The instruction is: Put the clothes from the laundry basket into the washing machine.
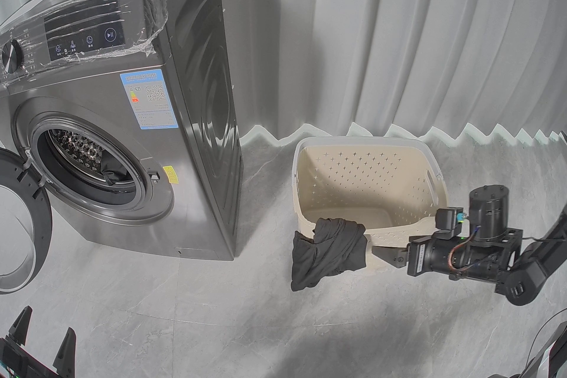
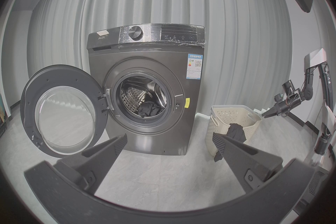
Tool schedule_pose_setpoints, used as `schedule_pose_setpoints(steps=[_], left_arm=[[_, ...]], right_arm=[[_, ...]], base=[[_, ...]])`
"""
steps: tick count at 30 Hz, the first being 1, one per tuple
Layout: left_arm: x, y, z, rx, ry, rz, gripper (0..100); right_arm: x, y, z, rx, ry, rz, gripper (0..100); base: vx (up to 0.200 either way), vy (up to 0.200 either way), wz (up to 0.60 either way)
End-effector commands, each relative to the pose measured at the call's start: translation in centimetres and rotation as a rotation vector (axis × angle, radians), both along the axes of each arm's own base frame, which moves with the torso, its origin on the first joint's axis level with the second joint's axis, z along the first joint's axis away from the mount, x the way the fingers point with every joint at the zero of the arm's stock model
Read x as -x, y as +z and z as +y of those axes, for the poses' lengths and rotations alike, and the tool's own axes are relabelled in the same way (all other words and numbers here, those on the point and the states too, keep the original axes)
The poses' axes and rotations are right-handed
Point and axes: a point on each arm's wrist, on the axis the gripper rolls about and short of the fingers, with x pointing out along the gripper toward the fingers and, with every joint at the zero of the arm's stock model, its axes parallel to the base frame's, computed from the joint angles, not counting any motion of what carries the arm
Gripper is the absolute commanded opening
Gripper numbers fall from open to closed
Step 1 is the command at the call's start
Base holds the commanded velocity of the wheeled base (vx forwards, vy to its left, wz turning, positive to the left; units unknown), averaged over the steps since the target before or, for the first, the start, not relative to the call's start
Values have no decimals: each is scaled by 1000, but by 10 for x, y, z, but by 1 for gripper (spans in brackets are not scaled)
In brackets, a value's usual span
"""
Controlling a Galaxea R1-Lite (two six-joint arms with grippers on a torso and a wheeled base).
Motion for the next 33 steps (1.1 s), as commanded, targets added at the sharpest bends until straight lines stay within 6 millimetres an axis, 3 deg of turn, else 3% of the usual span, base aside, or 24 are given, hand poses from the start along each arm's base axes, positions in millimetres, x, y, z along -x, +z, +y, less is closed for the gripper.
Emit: schedule_pose_setpoints(steps=[1, 9, 21, 33], left_arm=[[0, -4, 0, 1, 0, 0, 100], [0, -4, 0, 1, 0, 0, 100], [0, -5, 0, 1, 0, 1, 100], [0, -4, 0, 1, 0, 0, 100]], right_arm=[[-23, -36, 24, 26, -15, 86, 100], [-36, -55, 39, 50, -48, 115, 100], [-71, -87, 61, 37, -148, 140, 100], [-101, -100, 74, -27, -181, 126, 100]], base=[[0, 0, 0], [0, 0, 0], [0, 0, 0], [0, 0, 0]])
